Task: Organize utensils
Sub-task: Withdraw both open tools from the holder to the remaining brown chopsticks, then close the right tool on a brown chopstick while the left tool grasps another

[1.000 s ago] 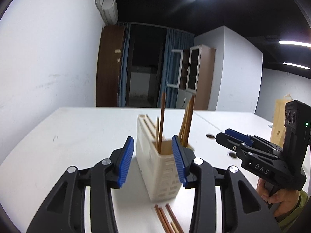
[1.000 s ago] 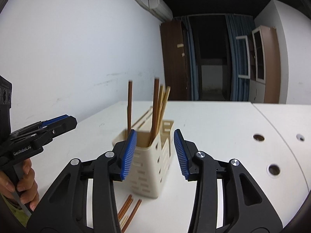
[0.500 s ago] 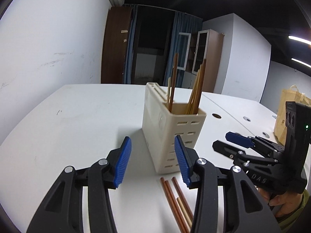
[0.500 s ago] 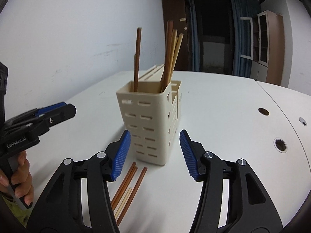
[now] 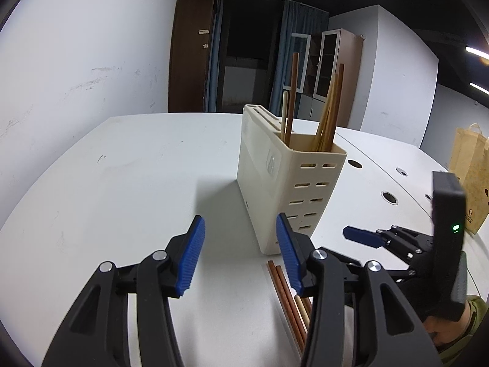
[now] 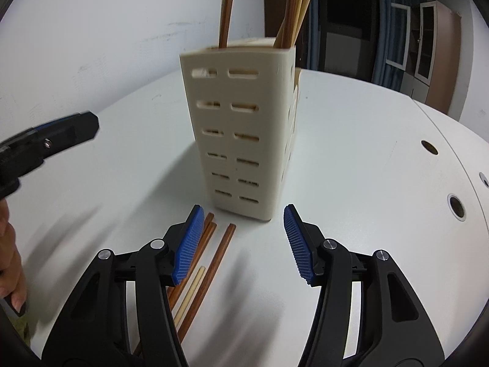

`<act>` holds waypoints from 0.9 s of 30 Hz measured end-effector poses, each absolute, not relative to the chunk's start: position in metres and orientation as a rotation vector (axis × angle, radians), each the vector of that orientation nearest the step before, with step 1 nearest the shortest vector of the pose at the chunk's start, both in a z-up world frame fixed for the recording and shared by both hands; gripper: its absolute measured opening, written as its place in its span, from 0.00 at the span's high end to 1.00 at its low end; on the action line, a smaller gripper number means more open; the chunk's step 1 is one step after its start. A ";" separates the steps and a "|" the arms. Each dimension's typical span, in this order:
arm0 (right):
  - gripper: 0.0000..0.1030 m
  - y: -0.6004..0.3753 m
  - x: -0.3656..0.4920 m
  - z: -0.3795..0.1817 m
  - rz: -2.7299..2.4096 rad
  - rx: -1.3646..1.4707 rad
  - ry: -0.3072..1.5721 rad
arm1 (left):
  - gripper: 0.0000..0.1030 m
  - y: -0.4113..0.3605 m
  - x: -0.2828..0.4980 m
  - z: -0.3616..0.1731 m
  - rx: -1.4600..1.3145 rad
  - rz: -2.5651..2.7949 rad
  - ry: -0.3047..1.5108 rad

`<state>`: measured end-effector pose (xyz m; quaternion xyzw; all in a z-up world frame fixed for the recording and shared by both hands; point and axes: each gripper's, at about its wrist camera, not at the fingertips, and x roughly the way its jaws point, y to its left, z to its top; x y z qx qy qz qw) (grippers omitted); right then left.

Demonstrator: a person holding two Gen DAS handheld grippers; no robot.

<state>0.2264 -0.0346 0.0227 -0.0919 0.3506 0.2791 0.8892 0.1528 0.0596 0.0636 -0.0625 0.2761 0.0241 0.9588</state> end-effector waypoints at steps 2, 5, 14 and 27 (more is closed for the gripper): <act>0.50 -0.032 0.230 0.015 0.575 -0.201 0.754 | 0.54 0.059 0.153 0.063 -0.123 0.049 0.563; 0.50 -0.028 0.233 0.004 0.572 -0.214 0.788 | 0.53 0.060 0.153 0.063 -0.121 0.050 0.566; 0.58 -0.021 0.243 -0.017 0.565 -0.217 0.856 | 0.53 0.062 0.160 0.058 -0.127 0.056 0.598; 0.61 -0.019 0.243 -0.030 0.573 -0.247 0.883 | 0.53 0.060 0.166 0.055 -0.115 0.053 0.626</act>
